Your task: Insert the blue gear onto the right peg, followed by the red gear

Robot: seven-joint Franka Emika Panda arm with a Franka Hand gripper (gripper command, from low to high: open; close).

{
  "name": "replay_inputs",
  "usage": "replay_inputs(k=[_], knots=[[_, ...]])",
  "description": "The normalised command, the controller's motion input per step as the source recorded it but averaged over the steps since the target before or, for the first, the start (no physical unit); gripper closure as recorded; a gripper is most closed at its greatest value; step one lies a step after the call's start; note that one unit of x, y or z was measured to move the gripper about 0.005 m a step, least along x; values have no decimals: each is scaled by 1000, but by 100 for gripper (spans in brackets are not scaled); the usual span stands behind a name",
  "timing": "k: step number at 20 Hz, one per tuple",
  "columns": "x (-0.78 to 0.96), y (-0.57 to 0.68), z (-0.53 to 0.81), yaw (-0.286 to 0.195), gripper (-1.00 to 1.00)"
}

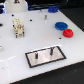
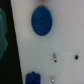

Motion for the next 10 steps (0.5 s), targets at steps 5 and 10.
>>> replay_inputs(k=[5,10], knots=[[-270,357,-495,0,-100],[-351,-15,-550,0,-100]])
